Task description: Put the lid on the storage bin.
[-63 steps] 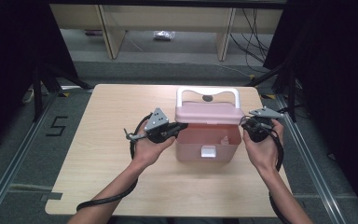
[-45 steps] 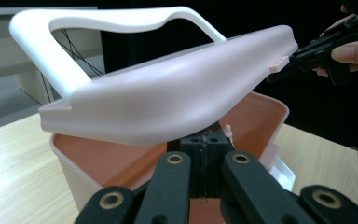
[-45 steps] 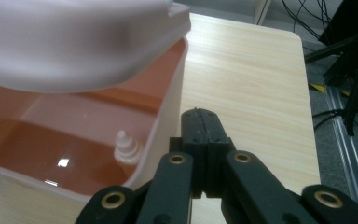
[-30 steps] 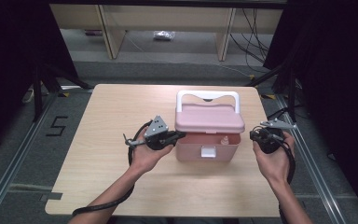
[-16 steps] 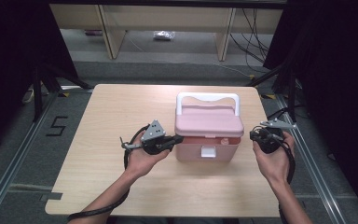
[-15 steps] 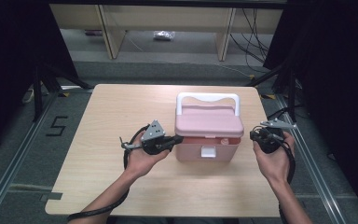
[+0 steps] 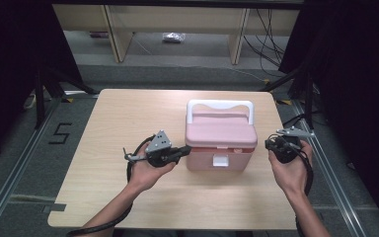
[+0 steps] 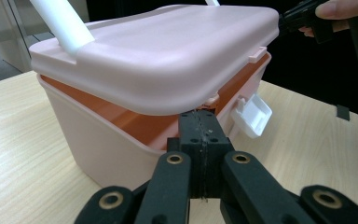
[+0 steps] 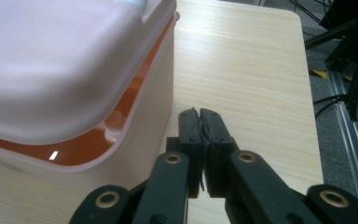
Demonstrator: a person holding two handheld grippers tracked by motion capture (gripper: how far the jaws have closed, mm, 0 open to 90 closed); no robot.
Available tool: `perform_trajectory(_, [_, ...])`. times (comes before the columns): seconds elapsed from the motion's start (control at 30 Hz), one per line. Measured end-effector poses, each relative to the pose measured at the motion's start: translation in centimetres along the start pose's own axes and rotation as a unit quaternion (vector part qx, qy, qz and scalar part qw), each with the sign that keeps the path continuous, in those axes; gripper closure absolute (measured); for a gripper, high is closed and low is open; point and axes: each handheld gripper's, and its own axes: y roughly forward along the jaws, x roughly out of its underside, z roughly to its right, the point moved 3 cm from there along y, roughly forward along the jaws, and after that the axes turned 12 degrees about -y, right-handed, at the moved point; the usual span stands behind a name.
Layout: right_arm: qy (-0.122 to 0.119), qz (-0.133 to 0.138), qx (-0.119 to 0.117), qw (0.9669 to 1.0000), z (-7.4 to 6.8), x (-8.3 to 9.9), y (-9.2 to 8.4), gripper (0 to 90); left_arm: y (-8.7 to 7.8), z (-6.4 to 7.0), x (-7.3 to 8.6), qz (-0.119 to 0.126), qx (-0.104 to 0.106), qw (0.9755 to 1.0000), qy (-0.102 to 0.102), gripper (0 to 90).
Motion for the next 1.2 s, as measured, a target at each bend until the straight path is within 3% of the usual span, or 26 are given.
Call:
perform_trajectory(0.07, [0.001, -0.004, 0.002, 1.0, 0.0, 0.1, 0.0, 88.1, -0.2, 0.0, 0.1, -0.008, -0.004, 1.0, 0.003, 90.0])
perform_trajectory(0.23, [0.008, -0.009, 0.003, 0.9999, -0.3, 0.3, 0.0, 88.6, -1.0, -0.3, -0.1, 0.006, -0.008, 0.9999, 0.001, 90.0])
perform_trajectory(0.27, [-0.006, -0.006, 0.011, 0.9999, -0.1, 0.3, 0.0, 88.9, -1.3, -0.4, -0.2, 0.009, -0.011, 0.9999, 0.001, 90.0])
perform_trajectory(0.4, [-0.001, 0.0, 0.005, 1.0, -0.2, 0.2, 0.0, 89.7, -1.9, -0.7, -0.4, 0.024, -0.022, 0.9995, 0.0, 90.0])
perform_trajectory(0.43, [0.013, 0.0, 0.003, 0.9999, -0.4, 0.2, 0.1, 89.9, -2.1, -0.8, -0.4, 0.029, -0.025, 0.9993, 0.0, 90.0])
perform_trajectory(0.47, [0.012, -0.004, 0.001, 0.9999, -0.4, 0.3, 0.0, 90.0, -2.2, -1.0, -0.4, 0.032, -0.028, 0.9991, 0.001, 90.0])
perform_trajectory(0.5, [-0.006, -0.002, 0.004, 1.0, -0.2, 0.4, 0.1, 90.0, -2.4, -1.1, -0.3, 0.035, -0.029, 0.999, 0.001, 90.0])
perform_trajectory(0.63, [-0.002, 0.001, -0.005, 1.0, -0.2, 0.9, 0.4, 90.0, -3.2, -1.8, -0.1, 0.045, -0.042, 0.9981, 0.004, 90.0])
perform_trajectory(0.67, [-0.002, -0.005, 0.004, 1.0, -0.2, 1.0, 0.4, 90.0, -3.4, -1.9, 0.0, 0.048, -0.045, 0.9978, 0.003, 90.0])
perform_trajectory(0.73, [0.014, -0.004, 0.001, 0.9999, -0.5, 1.2, 0.4, 90.0, -3.8, -2.3, 0.1, 0.052, -0.054, 0.9972, 0.006, 89.9])
perform_trajectory(0.77, [-0.004, 0.002, 0.0, 1.0, -0.1, 1.3, 0.6, 90.0, -4.0, -2.5, 0.2, 0.054, -0.058, 0.9969, 0.007, 89.9])
perform_trajectory(0.87, [0.002, 0.0, -0.009, 1.0, 0.0, 1.5, 0.5, 90.0, -4.6, -3.2, 0.5, 0.058, -0.073, 0.9956, 0.008, 89.9])
perform_trajectory(0.9, [0.023, -0.006, 0.003, 0.9997, -0.3, 1.6, 0.4, 90.0, -4.8, -3.4, 0.6, 0.063, -0.076, 0.9951, 0.008, 89.9])
perform_trajectory(1.0, [0.01, 0.001, -0.003, 0.9999, -0.1, 1.9, 0.6, 90.0, -5.3, -4.0, 0.9, 0.067, -0.089, 0.9938, 0.003, 89.8])
perform_trajectory(1.03, [0.024, 0.003, -0.007, 0.9997, -0.3, 2.0, 0.7, 90.0, -5.5, -4.2, 1.1, 0.066, -0.091, 0.9936, 0.003, 89.8])
perform_trajectory(1.07, [0.017, -0.003, -0.004, 0.9998, -0.1, 2.1, 0.6, 90.0, -5.7, -4.3, 1.2, 0.067, -0.096, 0.9931, 0.001, 89.8])
perform_trajectory(1.1, [0.027, -0.001, -0.005, 0.9996, -0.2, 2.2, 0.7, 90.0, -5.8, -4.5, 1.4, 0.068, -0.099, 0.9928, 0.0, 89.7])
perform_trajectory(1.13, [0.015, 0.003, -0.009, 0.9998, 0.0, 2.3, 0.7, 90.0, -5.9, -4.7, 1.5, 0.072, -0.096, 0.9927, 0.0, 89.8])
perform_trajectory(1.17, [0.032, 0.006, -0.009, 0.9994, -0.3, 2.4, 0.8, 90.0, -6.1, -4.8, 1.6, 0.072, -0.102, 0.9922, -0.003, 89.8])
perform_trajectory(1.2, [0.009, 0.004, -0.003, 1.0, 0.2, 2.6, 0.8, 90.0, -6.3, -5.0, 1.8, 0.07, -0.106, 0.9919, -0.002, 89.8])
